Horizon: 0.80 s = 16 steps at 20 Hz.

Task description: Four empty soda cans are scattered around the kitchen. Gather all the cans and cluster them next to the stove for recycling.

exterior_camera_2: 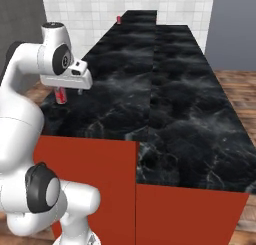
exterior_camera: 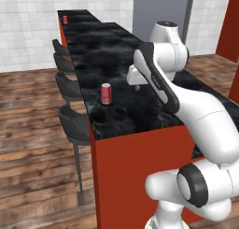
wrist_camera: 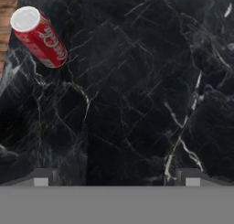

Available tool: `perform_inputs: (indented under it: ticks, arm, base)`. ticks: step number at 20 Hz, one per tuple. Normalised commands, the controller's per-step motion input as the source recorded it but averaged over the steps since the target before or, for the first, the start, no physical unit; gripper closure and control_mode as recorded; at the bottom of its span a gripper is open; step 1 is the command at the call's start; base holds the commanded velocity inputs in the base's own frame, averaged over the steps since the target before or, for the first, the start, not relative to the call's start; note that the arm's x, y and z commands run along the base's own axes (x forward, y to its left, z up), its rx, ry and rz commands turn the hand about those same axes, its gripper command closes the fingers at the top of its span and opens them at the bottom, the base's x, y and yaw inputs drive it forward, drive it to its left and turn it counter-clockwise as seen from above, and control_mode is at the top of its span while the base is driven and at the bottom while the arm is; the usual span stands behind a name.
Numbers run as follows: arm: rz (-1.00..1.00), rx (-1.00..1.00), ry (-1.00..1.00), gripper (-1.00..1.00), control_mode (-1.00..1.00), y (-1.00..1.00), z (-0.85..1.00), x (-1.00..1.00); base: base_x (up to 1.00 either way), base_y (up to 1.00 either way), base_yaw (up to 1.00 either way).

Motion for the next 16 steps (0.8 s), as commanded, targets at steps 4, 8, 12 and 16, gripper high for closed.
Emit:
perform_inputs:
  ticks: [4, 8, 12, 16]
  arm:
    - [0.01, 0.0, 0.05, -1.0, -1.0, 0.24, 0.12, 0.08]
    - [0.0, -0.01, 0.02, -1.0, -1.0, 0.32, 0.0, 0.25]
    - [0.0, -0.02, 0.0, -1.0, -1.0, 0.33, 0.0, 0.33]
    - [0.0, 0.0, 0.0, -1.0, -1.0, 0.32, 0.0, 0.38]
  base:
    - [0.0, 0.0, 0.0]
    - [0.0, 0.0, 0.0]
    - [0.0, 0.0, 0.0]
    - [0.0, 0.0, 0.0]
